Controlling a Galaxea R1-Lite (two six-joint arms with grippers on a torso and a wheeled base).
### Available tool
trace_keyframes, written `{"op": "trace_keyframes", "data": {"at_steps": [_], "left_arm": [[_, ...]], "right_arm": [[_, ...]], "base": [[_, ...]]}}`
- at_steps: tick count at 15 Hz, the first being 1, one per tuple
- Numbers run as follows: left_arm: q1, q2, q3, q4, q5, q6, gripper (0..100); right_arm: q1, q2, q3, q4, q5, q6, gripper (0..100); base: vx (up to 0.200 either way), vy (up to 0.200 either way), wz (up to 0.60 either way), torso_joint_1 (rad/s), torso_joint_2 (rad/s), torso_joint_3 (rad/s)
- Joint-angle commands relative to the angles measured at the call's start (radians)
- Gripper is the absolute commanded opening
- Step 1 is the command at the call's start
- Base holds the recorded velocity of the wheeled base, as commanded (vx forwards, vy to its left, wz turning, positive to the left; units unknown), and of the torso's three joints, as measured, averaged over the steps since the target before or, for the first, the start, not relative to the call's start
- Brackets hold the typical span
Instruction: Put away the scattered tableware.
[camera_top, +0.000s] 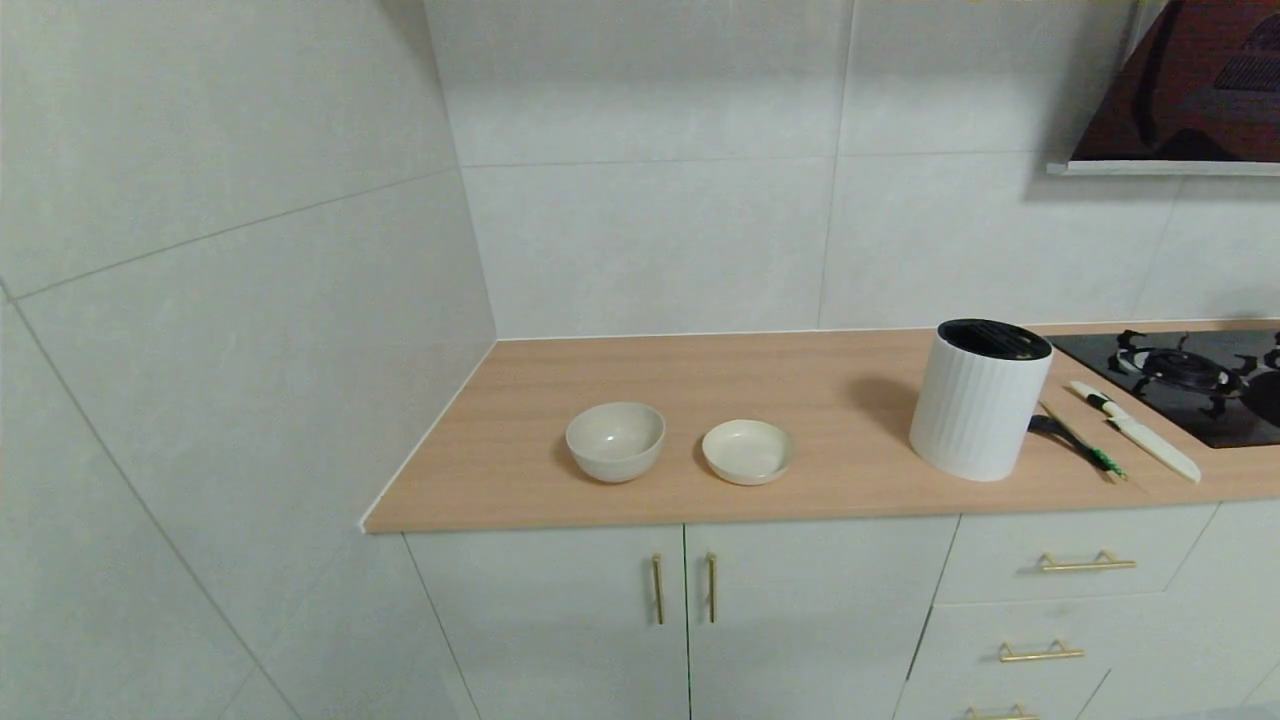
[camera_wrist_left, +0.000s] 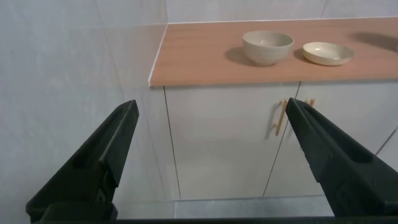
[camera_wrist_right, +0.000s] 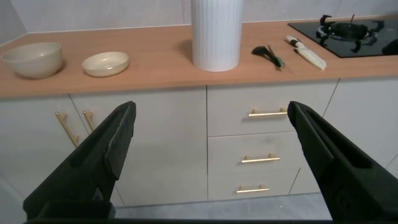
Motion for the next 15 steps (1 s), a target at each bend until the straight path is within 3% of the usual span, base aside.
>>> {"op": "trace_keyframes", "data": {"at_steps": [1, 15], "left_arm": [[0.000, 0.000, 0.000, 0.000, 0.000, 0.000, 100], [0.000, 0.000, 0.000, 0.000, 0.000, -0.002, 100]], "right_arm": [[0.001, 0.000, 0.000, 0.000, 0.000, 0.000, 100], [0.001, 0.000, 0.000, 0.000, 0.000, 0.002, 100]], "base": [[0.000, 0.000, 0.00, -0.095, 0.20, 0.110], [0.000, 0.000, 0.00, -0.223, 0.51, 0.280]]}}
